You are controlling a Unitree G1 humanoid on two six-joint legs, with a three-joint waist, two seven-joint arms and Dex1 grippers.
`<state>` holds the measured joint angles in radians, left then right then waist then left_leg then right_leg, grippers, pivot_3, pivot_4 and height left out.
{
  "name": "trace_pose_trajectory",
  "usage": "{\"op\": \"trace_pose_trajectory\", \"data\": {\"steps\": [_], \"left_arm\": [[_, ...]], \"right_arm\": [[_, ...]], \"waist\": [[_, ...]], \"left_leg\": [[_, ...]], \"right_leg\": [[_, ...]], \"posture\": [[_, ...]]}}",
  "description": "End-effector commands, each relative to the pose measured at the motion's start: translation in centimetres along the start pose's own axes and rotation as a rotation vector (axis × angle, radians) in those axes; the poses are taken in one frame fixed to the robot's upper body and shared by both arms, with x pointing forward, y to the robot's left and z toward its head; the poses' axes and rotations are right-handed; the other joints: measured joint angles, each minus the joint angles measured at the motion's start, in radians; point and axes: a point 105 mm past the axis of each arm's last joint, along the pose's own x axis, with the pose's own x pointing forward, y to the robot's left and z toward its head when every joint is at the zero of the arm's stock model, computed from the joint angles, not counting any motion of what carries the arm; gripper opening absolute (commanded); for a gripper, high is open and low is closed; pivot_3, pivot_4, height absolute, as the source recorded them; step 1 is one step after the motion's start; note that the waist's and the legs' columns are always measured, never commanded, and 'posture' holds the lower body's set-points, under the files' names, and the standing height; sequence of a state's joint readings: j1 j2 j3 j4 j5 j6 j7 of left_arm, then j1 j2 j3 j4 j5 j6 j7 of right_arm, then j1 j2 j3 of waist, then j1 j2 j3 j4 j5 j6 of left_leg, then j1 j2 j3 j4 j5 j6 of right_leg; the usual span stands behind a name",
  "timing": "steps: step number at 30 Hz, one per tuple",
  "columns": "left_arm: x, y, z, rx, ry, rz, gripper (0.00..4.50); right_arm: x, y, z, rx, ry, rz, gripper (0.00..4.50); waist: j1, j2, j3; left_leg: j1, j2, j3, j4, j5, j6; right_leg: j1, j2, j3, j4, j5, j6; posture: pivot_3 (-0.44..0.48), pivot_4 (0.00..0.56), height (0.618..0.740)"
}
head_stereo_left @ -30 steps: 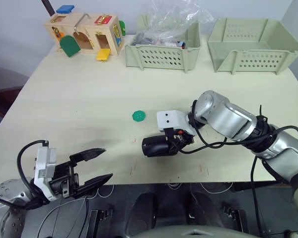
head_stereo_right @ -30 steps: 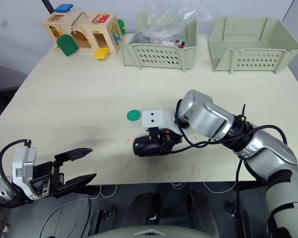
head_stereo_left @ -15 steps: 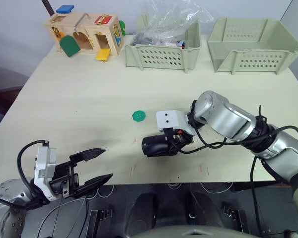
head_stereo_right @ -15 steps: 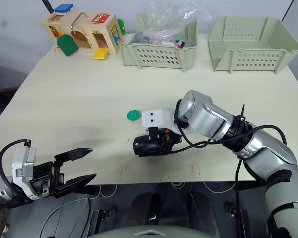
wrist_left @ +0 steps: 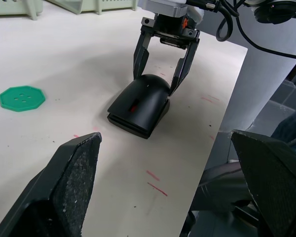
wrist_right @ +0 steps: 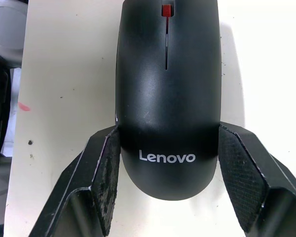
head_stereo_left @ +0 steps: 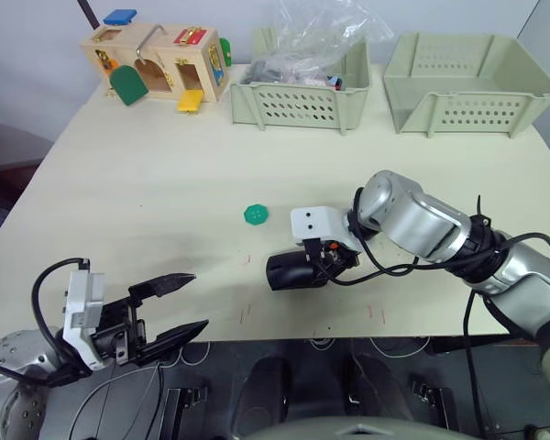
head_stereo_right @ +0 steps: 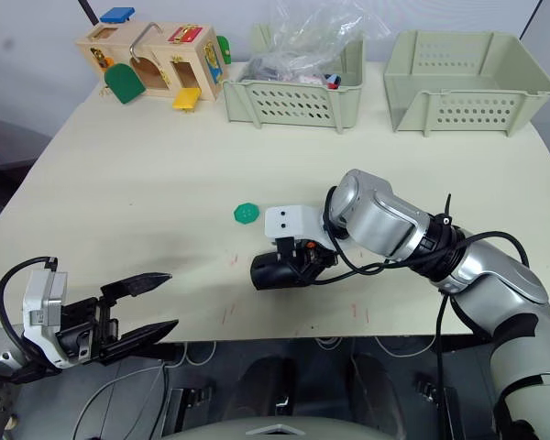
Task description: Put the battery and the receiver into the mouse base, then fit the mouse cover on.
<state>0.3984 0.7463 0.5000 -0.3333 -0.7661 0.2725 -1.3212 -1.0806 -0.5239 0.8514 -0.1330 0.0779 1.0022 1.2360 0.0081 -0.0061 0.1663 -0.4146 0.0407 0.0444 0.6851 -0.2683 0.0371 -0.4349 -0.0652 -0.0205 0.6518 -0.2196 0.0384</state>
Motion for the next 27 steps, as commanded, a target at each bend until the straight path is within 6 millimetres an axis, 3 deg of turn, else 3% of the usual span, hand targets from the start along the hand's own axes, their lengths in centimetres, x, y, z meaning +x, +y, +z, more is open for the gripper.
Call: {"op": "trace_pose_trajectory", "data": {"steps": [1, 23, 27], "left_arm": [[0.0, -0.1, 0.4, 0.028, 0.005, -0.003, 4.50], [-0.2, -0.3, 0.1, 0.022, 0.010, 0.002, 4.50], [-0.2, -0.3, 0.1, 0.021, 0.010, 0.003, 4.50]], "right_arm": [[-0.1, 0.1, 0.3, -0.017, 0.006, -0.015, 2.39], [0.0, 1.0, 1.5, -0.017, 0.001, 0.001, 2.39], [-0.1, 1.0, 1.1, -0.052, 0.068, -0.001, 2.39]], "waist": [[0.000, 0.000, 0.000], [-0.020, 0.000, 0.000], [-0.021, 0.000, 0.000]], "left_leg": [[0.000, 0.000, 0.000, 0.000, 0.000, 0.000], [0.000, 0.000, -0.001, 0.000, 0.000, 0.000], [0.000, 0.000, -0.002, 0.000, 0.000, 0.000]], "right_leg": [[0.000, 0.000, 0.000, 0.000, 0.000, 0.000], [0.000, 0.000, -0.001, 0.002, -0.001, -0.002], [-0.001, 0.000, -0.001, 0.003, -0.001, -0.002]], "posture": [[0.000, 0.150, 0.740], [0.000, 0.150, 0.740], [0.000, 0.150, 0.740]]}}
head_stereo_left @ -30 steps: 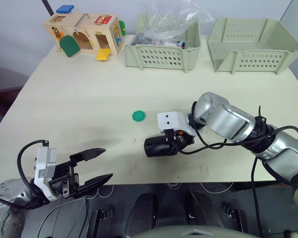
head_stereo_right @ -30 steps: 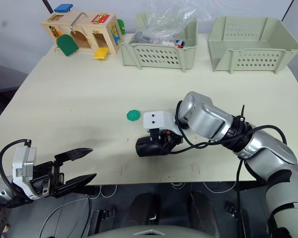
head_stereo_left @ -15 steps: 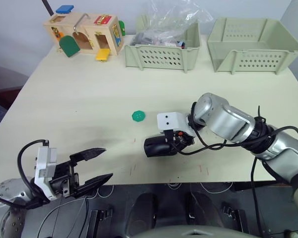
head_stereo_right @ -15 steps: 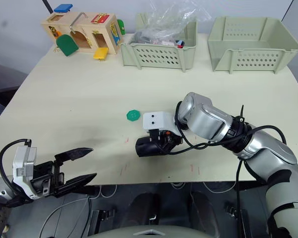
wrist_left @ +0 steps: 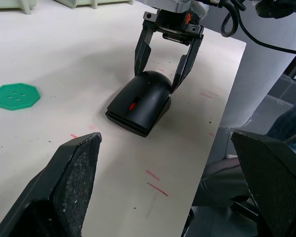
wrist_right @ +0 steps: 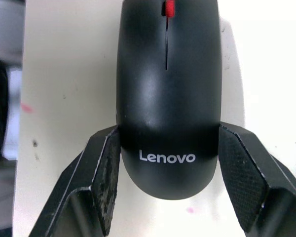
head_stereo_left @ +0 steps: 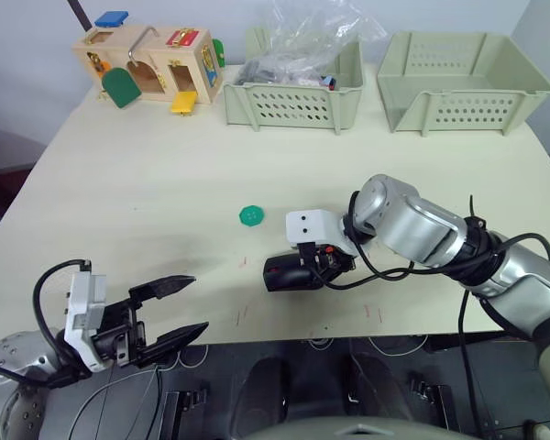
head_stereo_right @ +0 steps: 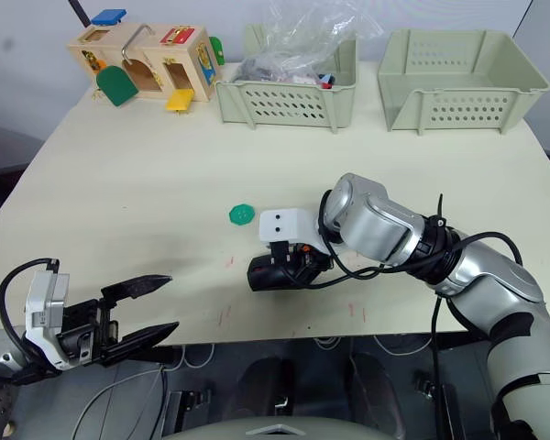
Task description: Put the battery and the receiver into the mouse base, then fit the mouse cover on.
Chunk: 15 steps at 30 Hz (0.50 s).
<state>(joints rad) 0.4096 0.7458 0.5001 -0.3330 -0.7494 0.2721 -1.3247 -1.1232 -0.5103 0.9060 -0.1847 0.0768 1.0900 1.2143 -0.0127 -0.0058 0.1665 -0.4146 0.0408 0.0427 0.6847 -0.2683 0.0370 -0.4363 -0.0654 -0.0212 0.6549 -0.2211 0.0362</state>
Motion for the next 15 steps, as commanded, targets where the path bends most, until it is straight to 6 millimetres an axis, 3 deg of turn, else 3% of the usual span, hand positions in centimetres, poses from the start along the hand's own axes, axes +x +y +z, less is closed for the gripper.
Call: {"op": "trace_pose_trajectory", "data": {"steps": [1, 15], "left_arm": [[-0.09, -0.19, 0.42, 0.026, -0.010, -0.001, 4.50], [-0.14, -0.25, 0.28, 0.024, -0.012, 0.001, 4.50]], "right_arm": [[-0.34, 0.36, 0.45, -0.030, 0.015, 0.010, 2.39], [-0.06, 0.30, 1.43, 0.046, 0.004, 0.039, 2.39]], "waist": [[0.000, 0.000, 0.000], [-0.002, 0.000, 0.000]], "left_leg": [[0.000, 0.000, 0.000, 0.000, 0.000, 0.000], [0.000, 0.000, -0.005, 0.000, 0.000, 0.000]], "right_leg": [[0.000, 0.000, -0.001, 0.000, 0.000, 0.000], [-0.001, 0.000, 0.000, 0.003, -0.001, -0.001]], "posture": [[0.000, 0.150, 0.740], [0.000, 0.150, 0.740]]}}
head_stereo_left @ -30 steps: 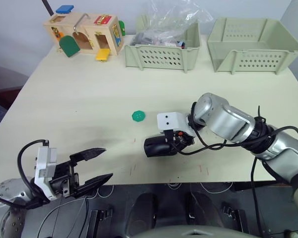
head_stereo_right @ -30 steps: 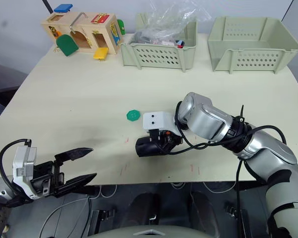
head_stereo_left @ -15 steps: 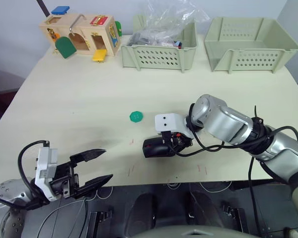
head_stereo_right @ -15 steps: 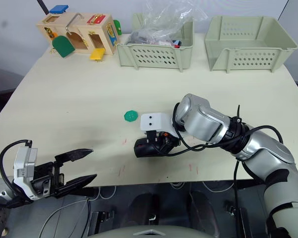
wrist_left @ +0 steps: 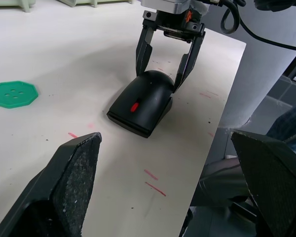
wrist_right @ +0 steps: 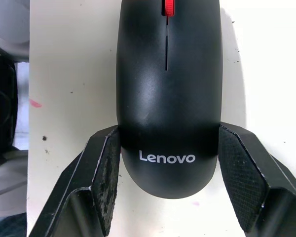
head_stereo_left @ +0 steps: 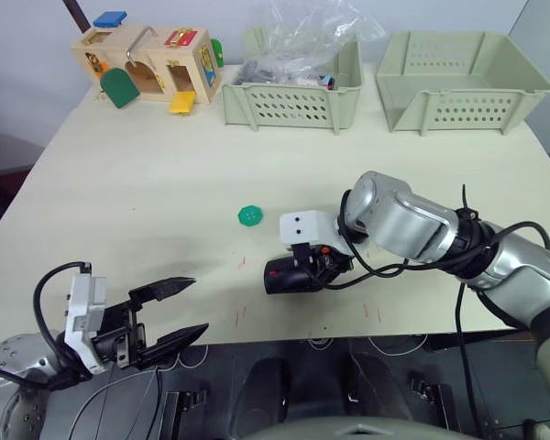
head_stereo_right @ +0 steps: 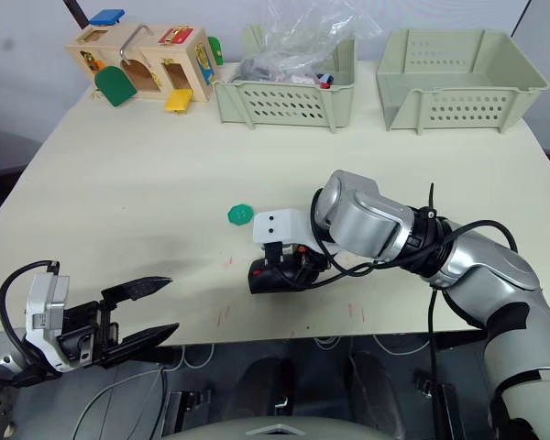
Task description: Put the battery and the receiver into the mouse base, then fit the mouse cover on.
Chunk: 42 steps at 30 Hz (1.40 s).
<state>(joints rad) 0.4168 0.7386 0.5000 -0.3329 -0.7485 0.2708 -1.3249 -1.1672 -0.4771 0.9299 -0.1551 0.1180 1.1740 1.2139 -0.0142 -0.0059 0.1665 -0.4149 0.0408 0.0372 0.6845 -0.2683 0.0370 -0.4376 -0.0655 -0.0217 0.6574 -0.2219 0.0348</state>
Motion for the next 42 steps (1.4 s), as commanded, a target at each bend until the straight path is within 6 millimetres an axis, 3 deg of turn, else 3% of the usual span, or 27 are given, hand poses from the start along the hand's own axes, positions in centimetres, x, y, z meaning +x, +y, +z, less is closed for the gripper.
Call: {"op": "trace_pose_trajectory", "data": {"steps": [1, 26, 34, 42], "left_arm": [[-0.1, -0.1, 0.5, 0.031, -0.010, -0.002, 4.50], [-0.2, 0.1, 0.3, 0.032, -0.006, -0.003, 4.50], [-0.3, 0.0, 0.2, 0.034, -0.005, -0.005, 4.50], [-0.3, 0.0, 0.2, 0.034, -0.003, -0.002, 4.50]], "right_arm": [[-0.2, 0.2, 1.0, -0.008, -0.023, 0.008, 2.39], [0.5, 1.1, 1.0, 0.092, -0.038, -0.003, 2.39], [0.8, 1.3, 0.3, -0.048, -0.013, -0.017, 2.39], [0.8, 0.9, 0.5, -0.033, -0.025, -0.012, 2.39]], "waist": [[-0.001, 0.000, 0.000], [-0.003, 0.000, 0.000], [-0.002, 0.000, 0.000], [-0.003, 0.000, 0.000]], "left_leg": [[0.000, 0.000, 0.000, 0.000, 0.000, 0.000], [0.000, 0.000, -0.005, 0.000, 0.000, 0.000], [0.000, 0.000, -0.006, -0.001, 0.000, 0.000], [0.000, 0.000, -0.006, -0.001, 0.000, 0.000]], "right_leg": [[0.000, 0.000, 0.000, 0.000, 0.000, 0.000], [0.000, 0.000, -0.005, 0.003, -0.002, -0.003], [0.000, 0.000, -0.005, 0.003, -0.002, -0.003], [0.000, 0.000, -0.005, 0.003, -0.002, -0.003]], "posture": [[0.000, 0.150, 0.740], [0.000, 0.150, 0.740], [0.000, 0.150, 0.740], [0.000, 0.150, 0.740]]}}
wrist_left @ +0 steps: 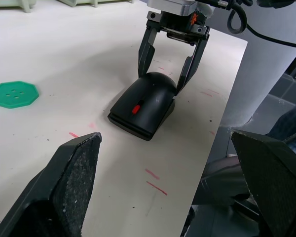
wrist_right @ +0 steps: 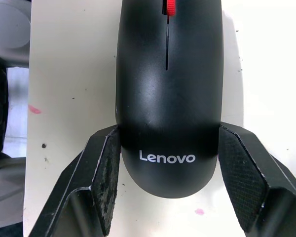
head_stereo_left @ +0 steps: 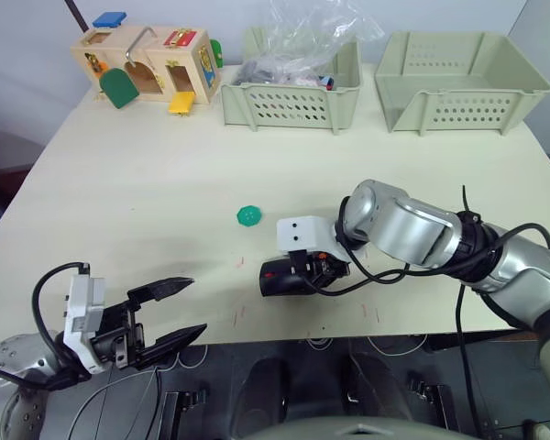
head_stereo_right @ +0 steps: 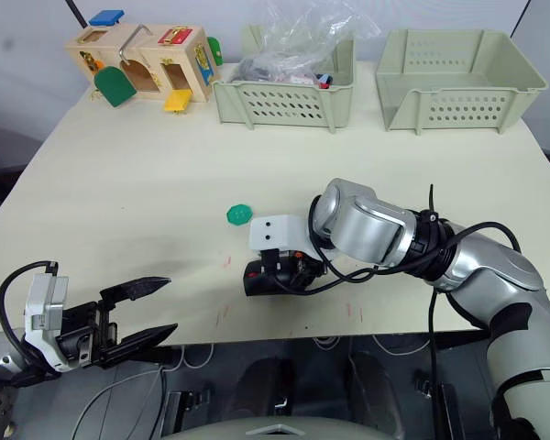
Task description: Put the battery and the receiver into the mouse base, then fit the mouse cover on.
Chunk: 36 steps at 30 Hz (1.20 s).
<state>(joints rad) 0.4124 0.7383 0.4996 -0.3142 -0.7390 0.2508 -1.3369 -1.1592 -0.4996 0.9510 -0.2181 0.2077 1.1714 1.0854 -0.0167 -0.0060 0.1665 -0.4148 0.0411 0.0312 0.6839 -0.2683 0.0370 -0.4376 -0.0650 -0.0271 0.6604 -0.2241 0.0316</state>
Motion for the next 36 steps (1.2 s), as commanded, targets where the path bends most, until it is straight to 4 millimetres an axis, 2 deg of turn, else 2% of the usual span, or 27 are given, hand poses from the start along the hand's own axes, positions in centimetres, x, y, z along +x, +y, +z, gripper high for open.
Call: {"op": "trace_pose_trajectory", "data": {"steps": [1, 36], "left_arm": [[-0.15, -0.14, 0.34, 0.023, -0.005, -0.003, 4.50], [-0.03, -0.04, 0.52, 0.024, -0.007, -0.005, 4.50]], "right_arm": [[0.37, 0.43, 0.21, 0.003, -0.003, 0.027, 2.39], [-0.11, 0.35, 0.98, 0.020, -0.035, 0.030, 2.39]], "waist": [[0.000, 0.000, 0.000], [-0.001, 0.000, 0.000]], "left_leg": [[0.000, 0.000, 0.000, 0.000, 0.000, 0.000], [0.000, 0.000, -0.001, 0.000, 0.000, 0.000]], "right_leg": [[0.000, 0.000, 0.000, 0.000, 0.000, 0.000], [0.000, 0.000, -0.001, 0.000, -0.001, -0.001]], "posture": [[0.000, 0.150, 0.740], [0.000, 0.150, 0.740]]}}
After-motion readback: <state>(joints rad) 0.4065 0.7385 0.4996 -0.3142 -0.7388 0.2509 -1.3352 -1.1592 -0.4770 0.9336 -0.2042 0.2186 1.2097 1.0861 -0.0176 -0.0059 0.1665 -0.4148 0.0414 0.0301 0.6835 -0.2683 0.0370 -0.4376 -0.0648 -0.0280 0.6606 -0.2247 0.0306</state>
